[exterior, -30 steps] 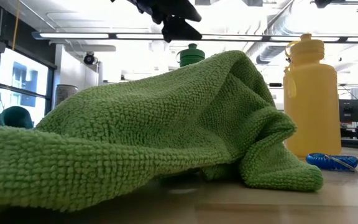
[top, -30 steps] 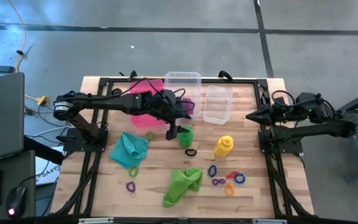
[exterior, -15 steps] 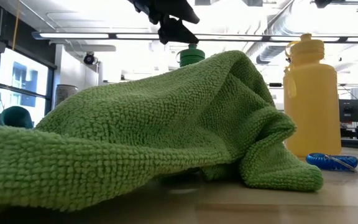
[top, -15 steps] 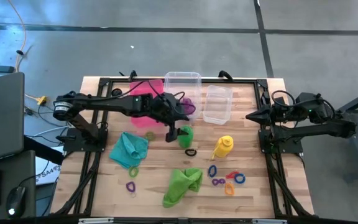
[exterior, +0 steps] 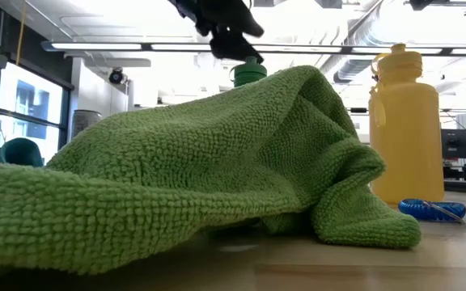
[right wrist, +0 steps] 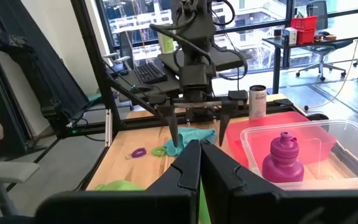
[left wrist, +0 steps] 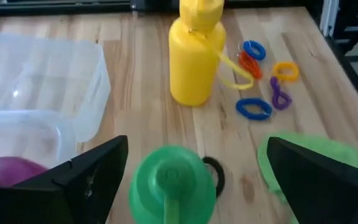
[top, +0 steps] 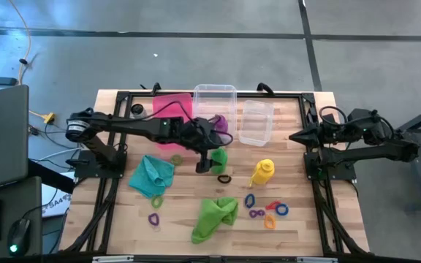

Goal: Pick & Place Sports Items
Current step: Put the green water bottle into the left transparent bin

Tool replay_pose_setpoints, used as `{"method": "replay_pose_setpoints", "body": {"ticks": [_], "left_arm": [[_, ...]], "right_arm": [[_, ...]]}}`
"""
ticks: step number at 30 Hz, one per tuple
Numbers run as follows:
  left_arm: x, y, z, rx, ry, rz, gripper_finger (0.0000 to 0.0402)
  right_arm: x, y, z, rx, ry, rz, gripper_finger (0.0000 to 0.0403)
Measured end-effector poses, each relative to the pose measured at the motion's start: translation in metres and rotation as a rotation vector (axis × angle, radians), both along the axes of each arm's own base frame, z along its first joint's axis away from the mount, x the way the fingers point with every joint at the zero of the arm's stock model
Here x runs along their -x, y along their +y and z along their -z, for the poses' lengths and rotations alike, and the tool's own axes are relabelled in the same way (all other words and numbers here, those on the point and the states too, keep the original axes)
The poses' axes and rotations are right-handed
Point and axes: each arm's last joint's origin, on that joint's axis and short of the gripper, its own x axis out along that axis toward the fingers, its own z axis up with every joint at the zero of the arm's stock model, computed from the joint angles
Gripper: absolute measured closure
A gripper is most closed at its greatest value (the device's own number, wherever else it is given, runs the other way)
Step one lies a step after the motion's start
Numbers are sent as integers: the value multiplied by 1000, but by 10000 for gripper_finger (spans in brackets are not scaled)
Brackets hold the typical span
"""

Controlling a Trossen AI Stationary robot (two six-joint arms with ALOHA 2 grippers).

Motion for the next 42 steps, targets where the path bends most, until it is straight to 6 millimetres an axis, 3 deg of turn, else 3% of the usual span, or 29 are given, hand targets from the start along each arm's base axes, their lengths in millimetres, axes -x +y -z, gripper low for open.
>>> {"method": "replay_pose_setpoints", "body": {"ticks": [10,30,35,42], "left_arm": [[-13,1,25,-2,79,-8,23],[-15,7,34,-34,125,-53,45],[-14,7,35,-34,138,-53,73],[-14,7,35,-34,137,-53,143]], "right_arm": [[0,0,0,-2,0,-2,403],[0,0,0,-4,0,-2,403],[0,0,0,-4,0,-2,403],[0,0,0,-4,0,-2,403]]}}
